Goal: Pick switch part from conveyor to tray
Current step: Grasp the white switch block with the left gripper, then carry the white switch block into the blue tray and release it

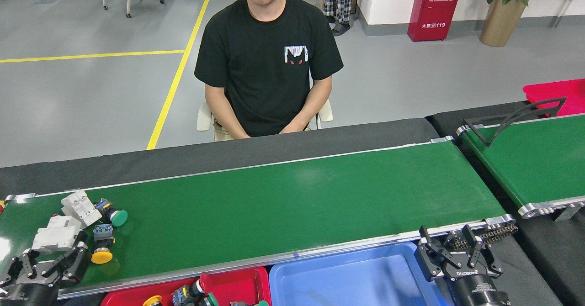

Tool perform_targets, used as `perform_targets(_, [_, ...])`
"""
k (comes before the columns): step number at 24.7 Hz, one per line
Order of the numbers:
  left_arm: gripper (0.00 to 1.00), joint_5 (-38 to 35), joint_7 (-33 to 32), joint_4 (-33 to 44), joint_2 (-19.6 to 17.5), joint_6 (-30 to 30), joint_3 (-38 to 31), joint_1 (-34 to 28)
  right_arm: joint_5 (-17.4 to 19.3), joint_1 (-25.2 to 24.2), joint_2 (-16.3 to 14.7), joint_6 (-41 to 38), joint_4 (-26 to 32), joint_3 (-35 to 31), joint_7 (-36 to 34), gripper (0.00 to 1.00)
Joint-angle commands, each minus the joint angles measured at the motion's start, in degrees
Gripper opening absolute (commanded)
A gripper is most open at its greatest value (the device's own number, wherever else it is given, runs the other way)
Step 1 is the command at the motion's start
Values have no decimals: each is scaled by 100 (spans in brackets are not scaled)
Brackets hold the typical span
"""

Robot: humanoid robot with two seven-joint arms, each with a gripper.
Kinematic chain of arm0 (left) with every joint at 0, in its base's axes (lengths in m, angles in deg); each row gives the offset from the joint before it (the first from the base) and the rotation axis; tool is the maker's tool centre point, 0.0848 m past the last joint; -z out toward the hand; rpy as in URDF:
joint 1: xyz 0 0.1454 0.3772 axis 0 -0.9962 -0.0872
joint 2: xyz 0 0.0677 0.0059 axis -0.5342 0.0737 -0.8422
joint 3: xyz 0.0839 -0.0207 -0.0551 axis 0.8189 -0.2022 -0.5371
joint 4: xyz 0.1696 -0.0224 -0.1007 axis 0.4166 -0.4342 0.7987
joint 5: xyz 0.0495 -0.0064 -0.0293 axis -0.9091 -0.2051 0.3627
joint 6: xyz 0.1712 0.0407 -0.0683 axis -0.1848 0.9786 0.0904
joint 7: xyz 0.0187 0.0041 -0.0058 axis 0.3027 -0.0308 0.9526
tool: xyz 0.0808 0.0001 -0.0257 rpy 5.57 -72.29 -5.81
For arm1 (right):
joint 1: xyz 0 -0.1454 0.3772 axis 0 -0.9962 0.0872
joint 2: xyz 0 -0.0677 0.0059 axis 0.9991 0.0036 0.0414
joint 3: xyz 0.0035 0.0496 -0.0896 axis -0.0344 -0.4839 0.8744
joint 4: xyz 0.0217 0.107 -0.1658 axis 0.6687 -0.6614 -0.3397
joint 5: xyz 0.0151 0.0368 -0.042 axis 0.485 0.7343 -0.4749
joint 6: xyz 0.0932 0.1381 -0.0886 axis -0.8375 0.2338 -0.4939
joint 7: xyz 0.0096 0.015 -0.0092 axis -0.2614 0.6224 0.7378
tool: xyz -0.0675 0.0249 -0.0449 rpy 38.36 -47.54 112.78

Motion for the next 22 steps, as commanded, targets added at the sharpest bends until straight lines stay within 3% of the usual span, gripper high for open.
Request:
perform_targets(1, [11,18,-104,701,148,-156,232,-301,4,45,-47,-22,75,-12,-45,100])
perform_targets(4, [13,1,-209,1773,429,-138,821,-1135,4,63,-29,-22,84,-12,-45,100])
perform_targets(9, [13,-8,-403,1914,640,-130,1252,-1329,4,89,-21,-13,145,-48,-37,100])
perform_targets(15, [13,-307,-552,1914,710,-7,2271,-784,13,142,-214,-110,136,-83,-10,100])
perform_targets(22, [17,-1713,-579,1703,1431,890,4090,-301,13,309,-328,-681,145,-92,-10,100])
